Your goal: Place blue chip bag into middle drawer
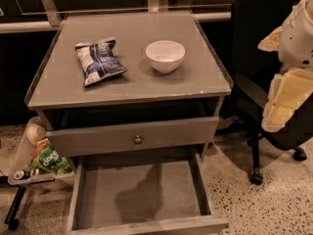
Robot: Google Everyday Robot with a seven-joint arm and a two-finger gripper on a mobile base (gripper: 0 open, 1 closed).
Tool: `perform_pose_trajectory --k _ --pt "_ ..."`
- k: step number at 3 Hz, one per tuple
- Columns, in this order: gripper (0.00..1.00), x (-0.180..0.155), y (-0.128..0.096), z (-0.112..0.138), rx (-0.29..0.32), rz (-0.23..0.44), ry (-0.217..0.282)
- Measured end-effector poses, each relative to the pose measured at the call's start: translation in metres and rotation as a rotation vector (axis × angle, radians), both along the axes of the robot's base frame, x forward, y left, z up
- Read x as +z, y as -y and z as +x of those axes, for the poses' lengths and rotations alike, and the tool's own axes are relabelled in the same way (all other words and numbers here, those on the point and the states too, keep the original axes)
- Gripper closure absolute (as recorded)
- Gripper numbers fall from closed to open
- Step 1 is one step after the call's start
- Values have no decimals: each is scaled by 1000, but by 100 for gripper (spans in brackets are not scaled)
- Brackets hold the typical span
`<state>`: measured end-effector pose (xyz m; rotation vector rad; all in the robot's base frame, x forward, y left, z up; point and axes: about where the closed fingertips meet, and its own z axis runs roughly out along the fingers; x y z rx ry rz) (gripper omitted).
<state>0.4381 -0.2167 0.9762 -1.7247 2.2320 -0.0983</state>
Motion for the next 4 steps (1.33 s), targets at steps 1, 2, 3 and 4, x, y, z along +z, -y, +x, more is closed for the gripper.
perform_pose_trajectory --k 1,2,3,4 --pt "0 0 0 0 0 0 0" --pt "0 3 -7 11 4 14 17" --pt "0 7 -24 46 8 27 31" --pt "0 13 -46 85 53 20 37"
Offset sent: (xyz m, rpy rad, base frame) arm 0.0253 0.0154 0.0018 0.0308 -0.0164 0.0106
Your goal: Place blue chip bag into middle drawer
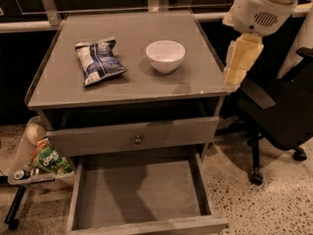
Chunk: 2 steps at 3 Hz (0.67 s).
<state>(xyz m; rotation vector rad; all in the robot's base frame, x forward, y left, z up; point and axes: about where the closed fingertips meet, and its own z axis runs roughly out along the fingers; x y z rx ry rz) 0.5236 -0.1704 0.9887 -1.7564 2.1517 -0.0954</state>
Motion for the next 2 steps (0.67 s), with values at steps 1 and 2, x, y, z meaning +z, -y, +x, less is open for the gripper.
perform_pose_trajectory --k 1,2 --pt "0 15 -34 30 75 -20 30" --pt "0 18 -41 34 84 -13 47"
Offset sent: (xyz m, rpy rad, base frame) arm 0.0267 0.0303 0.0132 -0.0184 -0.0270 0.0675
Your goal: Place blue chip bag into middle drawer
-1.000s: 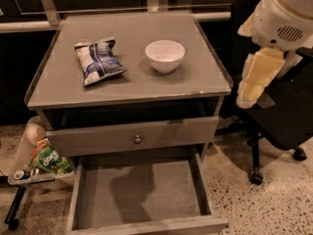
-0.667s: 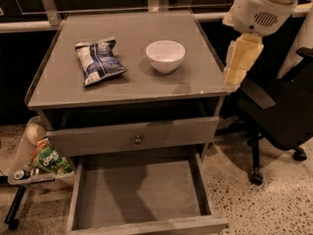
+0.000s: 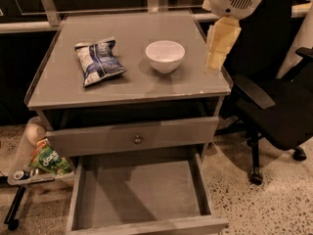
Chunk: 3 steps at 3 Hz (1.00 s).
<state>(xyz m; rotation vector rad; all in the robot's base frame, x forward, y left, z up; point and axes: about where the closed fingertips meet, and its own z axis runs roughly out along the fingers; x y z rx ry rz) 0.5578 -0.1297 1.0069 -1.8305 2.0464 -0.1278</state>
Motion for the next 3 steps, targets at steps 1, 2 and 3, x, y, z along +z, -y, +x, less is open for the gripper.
perform_pose_trajectory --k 1,2,3 --pt "0 0 -7 6 15 19 9" --pt "0 12 -41 36 77 41 54" --pt "0 29 -86 67 161 65 91"
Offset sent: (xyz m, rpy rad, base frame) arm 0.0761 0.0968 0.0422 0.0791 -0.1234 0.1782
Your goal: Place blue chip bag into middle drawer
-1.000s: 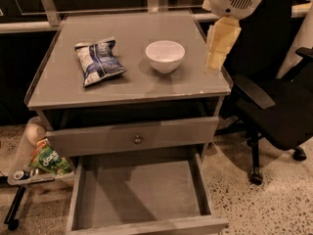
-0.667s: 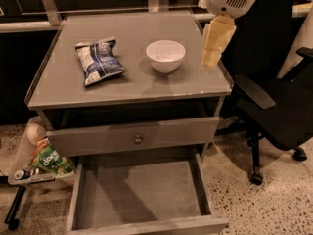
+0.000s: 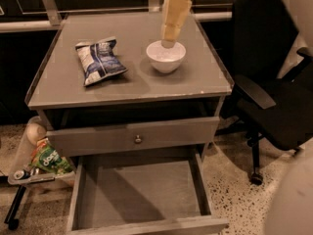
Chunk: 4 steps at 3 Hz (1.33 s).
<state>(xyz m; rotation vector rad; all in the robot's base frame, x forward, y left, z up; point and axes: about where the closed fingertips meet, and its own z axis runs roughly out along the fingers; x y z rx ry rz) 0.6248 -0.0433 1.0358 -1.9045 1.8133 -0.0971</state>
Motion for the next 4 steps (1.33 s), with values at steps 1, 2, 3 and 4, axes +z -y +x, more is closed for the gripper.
perform_pose_trajectory --k 1,2,3,4 --pt "0 -2 -44 20 72 19 -9" --pt "0 1 -48 24 74 30 5" --pt "0 -8 -71 37 94 77 -4" --pt "0 -24 -99 60 97 107 -35"
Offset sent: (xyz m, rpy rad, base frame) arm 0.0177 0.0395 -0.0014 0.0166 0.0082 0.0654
